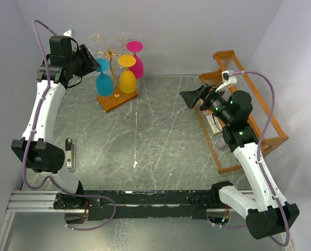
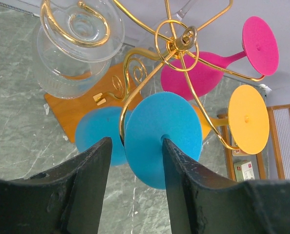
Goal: Take the wine glass off the wine glass rack
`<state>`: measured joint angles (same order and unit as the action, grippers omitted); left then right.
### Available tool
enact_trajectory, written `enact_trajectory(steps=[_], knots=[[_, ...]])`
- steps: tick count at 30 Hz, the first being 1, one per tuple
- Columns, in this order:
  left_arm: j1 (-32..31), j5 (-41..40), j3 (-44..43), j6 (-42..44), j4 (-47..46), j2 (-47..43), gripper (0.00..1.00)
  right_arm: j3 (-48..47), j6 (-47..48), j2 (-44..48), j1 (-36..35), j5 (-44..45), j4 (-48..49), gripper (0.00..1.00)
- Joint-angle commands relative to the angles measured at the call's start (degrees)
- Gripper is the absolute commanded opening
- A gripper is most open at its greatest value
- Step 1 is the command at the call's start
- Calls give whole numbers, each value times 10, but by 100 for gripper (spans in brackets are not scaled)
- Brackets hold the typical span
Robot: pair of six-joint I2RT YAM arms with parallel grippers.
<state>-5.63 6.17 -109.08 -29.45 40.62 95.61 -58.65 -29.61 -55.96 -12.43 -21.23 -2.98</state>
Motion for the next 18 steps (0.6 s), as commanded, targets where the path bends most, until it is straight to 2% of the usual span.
enact_trajectory(steps=[1, 18], knots=[[-1, -19, -11, 22, 55, -4, 55, 4, -2, 7, 4, 0, 6, 100], [-1, -26, -24, 29, 73, -8, 41, 1, -3, 7, 5, 0, 2, 100]])
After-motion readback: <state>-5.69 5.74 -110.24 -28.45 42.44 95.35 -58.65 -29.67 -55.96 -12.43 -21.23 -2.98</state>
